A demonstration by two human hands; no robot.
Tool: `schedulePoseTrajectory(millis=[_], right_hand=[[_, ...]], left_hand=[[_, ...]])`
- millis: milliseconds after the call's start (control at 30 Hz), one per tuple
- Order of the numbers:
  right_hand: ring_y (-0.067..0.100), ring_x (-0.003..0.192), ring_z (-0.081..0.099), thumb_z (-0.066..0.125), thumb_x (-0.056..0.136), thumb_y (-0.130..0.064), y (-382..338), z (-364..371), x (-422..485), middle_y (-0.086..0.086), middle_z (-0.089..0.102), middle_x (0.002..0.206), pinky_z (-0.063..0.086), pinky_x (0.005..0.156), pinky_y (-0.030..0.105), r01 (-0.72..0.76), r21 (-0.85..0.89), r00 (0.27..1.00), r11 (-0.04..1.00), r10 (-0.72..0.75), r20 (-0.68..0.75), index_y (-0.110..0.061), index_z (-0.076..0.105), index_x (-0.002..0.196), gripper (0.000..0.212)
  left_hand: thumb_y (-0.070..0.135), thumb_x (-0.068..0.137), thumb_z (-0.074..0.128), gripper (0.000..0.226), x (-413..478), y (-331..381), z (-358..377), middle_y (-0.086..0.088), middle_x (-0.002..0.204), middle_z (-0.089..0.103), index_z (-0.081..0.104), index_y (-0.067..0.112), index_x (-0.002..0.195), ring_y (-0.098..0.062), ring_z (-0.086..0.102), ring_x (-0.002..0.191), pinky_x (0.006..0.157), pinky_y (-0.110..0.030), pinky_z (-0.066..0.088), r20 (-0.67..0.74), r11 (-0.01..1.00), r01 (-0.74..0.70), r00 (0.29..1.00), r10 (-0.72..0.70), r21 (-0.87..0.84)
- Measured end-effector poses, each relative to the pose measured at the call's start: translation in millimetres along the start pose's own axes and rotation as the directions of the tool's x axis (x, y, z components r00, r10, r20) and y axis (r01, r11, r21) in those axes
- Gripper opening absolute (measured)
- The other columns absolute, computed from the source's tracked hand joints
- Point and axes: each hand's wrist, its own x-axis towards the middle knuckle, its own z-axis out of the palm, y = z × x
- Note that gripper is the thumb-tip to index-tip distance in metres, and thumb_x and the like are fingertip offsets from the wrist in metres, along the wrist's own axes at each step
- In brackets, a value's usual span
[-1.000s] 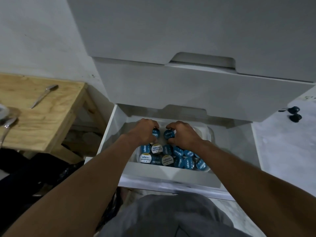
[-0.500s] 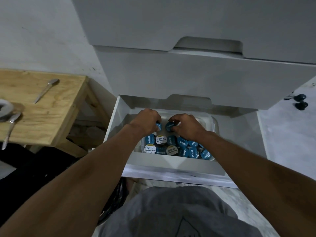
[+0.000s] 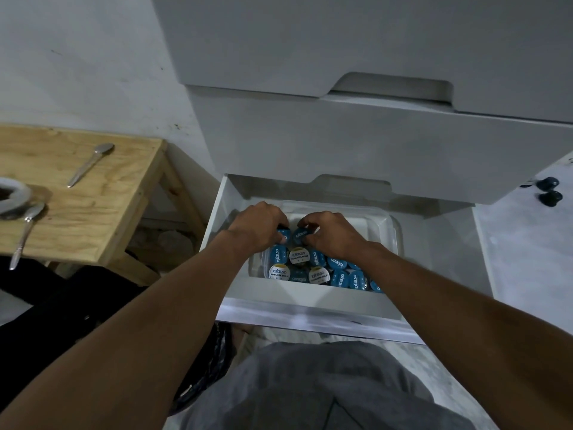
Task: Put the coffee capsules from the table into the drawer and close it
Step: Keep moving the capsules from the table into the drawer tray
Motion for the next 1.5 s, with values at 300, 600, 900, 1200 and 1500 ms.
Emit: schedulePoseTrajectory(millis=[300, 600, 900, 1200, 1500], right_hand=[[0.020, 0.097, 0.061, 0.069, 0.085, -0.018, -2, 2, 3, 0.009, 0.065, 0.118, 0.043, 0.077, 0.024, 0.009, -0.029, 1.000, 1.000, -0.008, 0.012, -0.014, 0.059, 0.125, 0.042], [0.026, 0.108, 0.059, 0.063, 0.089, -0.029, 1, -12, -19, 0.011, 0.062, 0.121, 0.049, 0.094, 0.040, -0.122, -0.173, 0.974, 0.977, 0.084, -0.209, -0.016, 0.059, 0.122, 0.036], [0.029, 0.123, 0.047, 0.051, 0.094, -0.036, 4, -44, -96, 0.011, 0.053, 0.130, 0.040, 0.100, 0.038, -0.292, -0.261, 0.868, 0.920, 0.141, -0.476, -0.013, 0.053, 0.128, 0.041], [0.033, 0.116, 0.050, 0.053, 0.093, -0.033, 64, -109, -202, 0.014, 0.055, 0.126, 0.047, 0.092, 0.042, -0.387, -0.234, 0.735, 0.892, 0.144, -0.663, -0.011, 0.053, 0.128, 0.042], [0.029, 0.119, 0.051, 0.052, 0.094, -0.036, 159, -170, -316, 0.012, 0.054, 0.131, 0.043, 0.094, 0.037, -0.394, -0.229, 0.716, 0.890, 0.141, -0.683, -0.011, 0.049, 0.133, 0.046]], left_hand=[[0.035, 0.082, 0.069, 0.051, -1, -1, -3, -0.006, 0.130, 0.056, 0.054, 0.026, 0.129, -0.024, 0.055, 0.113, 0.089, -0.036, 0.044, 0.014, 1.000, 0.001, 1.000, -0.001, 0.008], [0.040, 0.088, 0.057, 0.029, -16, 1, -9, -0.002, 0.106, 0.065, 0.059, 0.026, 0.114, -0.023, 0.060, 0.089, 0.085, -0.047, 0.052, -0.155, 0.997, -0.072, 0.985, 0.074, 0.022], [0.032, 0.094, 0.046, 0.038, -30, 63, -21, -0.012, 0.123, 0.054, 0.051, 0.008, 0.124, -0.030, 0.051, 0.110, 0.091, -0.042, 0.045, -0.319, 0.939, -0.304, 0.884, 0.341, 0.160], [0.030, 0.089, 0.051, 0.034, -48, 188, -33, -0.015, 0.110, 0.061, 0.057, 0.005, 0.113, -0.033, 0.056, 0.098, 0.080, -0.042, 0.048, -0.466, 0.848, -0.412, 0.710, 0.529, 0.334], [0.023, 0.076, 0.069, 0.029, -75, 337, -14, -0.015, 0.088, 0.067, 0.064, 0.003, 0.097, -0.035, 0.063, 0.075, 0.060, -0.036, 0.051, -0.516, 0.805, -0.477, 0.619, 0.592, 0.352]])
